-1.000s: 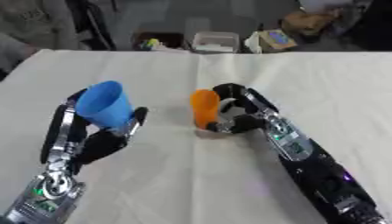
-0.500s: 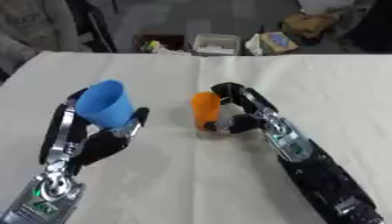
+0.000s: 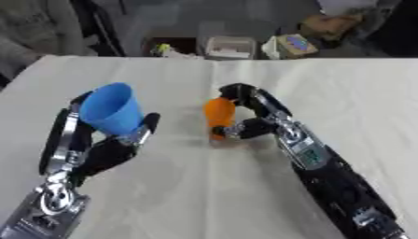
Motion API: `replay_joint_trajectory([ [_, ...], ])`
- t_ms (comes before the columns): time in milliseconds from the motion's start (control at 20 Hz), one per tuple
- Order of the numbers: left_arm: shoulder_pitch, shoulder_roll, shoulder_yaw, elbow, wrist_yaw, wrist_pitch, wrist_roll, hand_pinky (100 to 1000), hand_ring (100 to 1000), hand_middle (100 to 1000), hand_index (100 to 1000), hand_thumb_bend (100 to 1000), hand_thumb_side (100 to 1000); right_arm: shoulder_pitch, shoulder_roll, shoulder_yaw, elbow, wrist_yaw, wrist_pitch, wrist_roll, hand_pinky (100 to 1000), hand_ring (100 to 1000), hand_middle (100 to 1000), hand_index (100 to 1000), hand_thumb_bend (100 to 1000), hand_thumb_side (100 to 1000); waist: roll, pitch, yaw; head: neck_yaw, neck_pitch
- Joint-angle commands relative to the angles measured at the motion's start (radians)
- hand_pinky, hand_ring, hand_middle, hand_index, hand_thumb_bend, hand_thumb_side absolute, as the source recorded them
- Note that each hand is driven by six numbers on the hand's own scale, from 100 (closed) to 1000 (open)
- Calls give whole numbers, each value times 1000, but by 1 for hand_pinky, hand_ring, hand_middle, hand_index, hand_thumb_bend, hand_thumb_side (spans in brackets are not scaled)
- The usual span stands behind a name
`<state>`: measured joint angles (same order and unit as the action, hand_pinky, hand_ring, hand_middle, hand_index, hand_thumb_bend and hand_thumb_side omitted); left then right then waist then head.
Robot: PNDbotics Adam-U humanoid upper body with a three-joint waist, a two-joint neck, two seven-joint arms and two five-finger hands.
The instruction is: Pour the contents of one cup into another cup.
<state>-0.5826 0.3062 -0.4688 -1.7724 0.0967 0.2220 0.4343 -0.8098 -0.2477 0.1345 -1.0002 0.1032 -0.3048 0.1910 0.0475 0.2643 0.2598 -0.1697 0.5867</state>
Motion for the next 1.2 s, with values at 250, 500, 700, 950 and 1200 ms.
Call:
replay_joint_trajectory([
  [250,-17,13,5,-15,-1,1,1,477,189,262,468,238,100,-28,5,2,-3,3,1,7,760,757,684,805,694,139,4,-14,7,-5,-14],
  [500,-17,11,4,-12,-2,1,2,477,188,261,467,240,100,-29,12,2,11,12,1,6,753,751,677,802,699,139,6,-9,12,-6,-16],
  [700,-17,8,2,-11,-2,-1,2,476,188,261,466,242,100,-31,16,3,22,19,0,6,737,737,662,795,696,136,8,-4,16,-7,-19],
  [950,-17,5,0,-9,-3,-1,3,477,187,261,466,243,100,-33,21,4,26,29,0,6,675,683,607,762,683,143,10,4,22,-8,-21],
  [1200,-17,3,-2,-5,-3,-3,5,476,185,261,465,245,100,-34,25,5,30,35,1,4,635,634,560,729,665,130,10,8,25,-9,-23],
])
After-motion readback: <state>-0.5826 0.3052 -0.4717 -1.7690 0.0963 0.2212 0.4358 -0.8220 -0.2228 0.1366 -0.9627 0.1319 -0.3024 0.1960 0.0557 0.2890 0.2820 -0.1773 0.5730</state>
